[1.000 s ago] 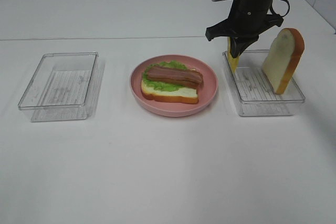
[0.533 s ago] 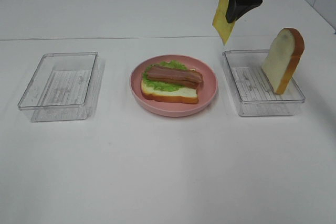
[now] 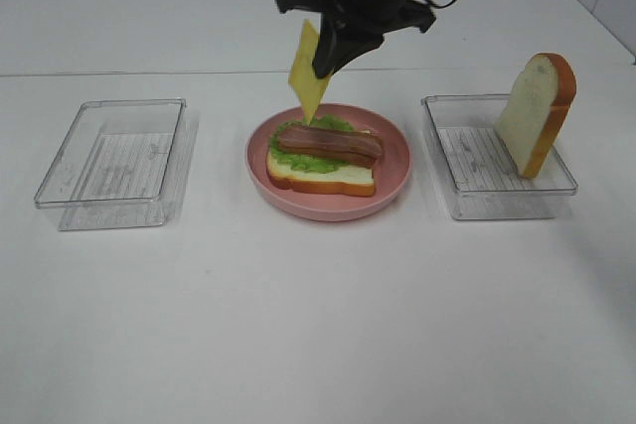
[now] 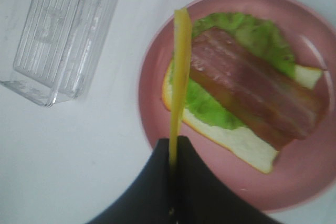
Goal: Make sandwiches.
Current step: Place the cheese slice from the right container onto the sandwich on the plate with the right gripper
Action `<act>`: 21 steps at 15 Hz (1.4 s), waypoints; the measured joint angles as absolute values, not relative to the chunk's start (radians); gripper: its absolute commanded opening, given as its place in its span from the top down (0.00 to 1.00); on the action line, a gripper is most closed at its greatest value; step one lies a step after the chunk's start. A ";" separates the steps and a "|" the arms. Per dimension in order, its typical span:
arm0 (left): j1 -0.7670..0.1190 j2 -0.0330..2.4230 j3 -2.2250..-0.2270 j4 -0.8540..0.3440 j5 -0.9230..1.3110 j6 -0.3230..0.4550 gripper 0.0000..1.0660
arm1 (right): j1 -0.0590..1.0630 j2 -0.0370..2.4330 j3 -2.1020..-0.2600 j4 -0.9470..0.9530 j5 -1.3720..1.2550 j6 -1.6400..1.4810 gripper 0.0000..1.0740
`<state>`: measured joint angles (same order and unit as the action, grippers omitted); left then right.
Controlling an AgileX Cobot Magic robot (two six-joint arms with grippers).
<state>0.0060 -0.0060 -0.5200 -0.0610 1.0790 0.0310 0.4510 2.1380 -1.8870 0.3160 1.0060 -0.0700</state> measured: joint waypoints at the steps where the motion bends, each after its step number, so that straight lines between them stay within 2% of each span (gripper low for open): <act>1: 0.006 -0.006 -0.520 -0.061 1.079 0.031 0.05 | 0.483 2.176 -1.887 0.327 0.994 -0.071 1.00; 5: 0.006 -0.006 -0.520 -0.061 1.079 0.031 0.05 | 0.499 2.272 -1.887 0.304 0.945 -0.070 1.00; 9: 0.006 -0.006 -0.520 -0.061 1.079 0.031 0.05 | 0.499 2.314 -1.887 0.116 0.925 -0.012 1.00; 10: 0.006 -0.006 -0.520 -0.061 1.079 0.031 0.05 | 0.499 2.321 -1.887 0.062 0.924 0.017 0.96; 11: 0.006 -0.006 -0.520 -0.061 1.079 0.031 0.05 | 0.499 2.322 -1.887 0.052 0.924 0.019 0.89; 12: 0.006 -0.006 -0.520 -0.061 1.079 0.031 0.05 | 0.499 2.322 -1.887 0.047 0.924 0.028 0.71; 14: 0.006 -0.006 -0.520 -0.061 1.079 0.031 0.05 | 0.499 2.322 -1.887 0.042 0.929 0.030 0.15; 15: 0.006 -0.006 -0.520 -0.061 1.079 0.031 0.05 | 0.499 2.317 -1.887 0.044 0.947 0.030 0.11; 21: 0.006 -0.006 -0.520 -0.061 1.079 0.031 0.05 | 0.499 2.171 -1.887 -0.036 1.028 0.030 0.11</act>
<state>0.0060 -0.0060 -0.5200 -0.0610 1.0790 0.0310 0.4990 2.1710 -1.8870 -0.0360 1.0280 0.0300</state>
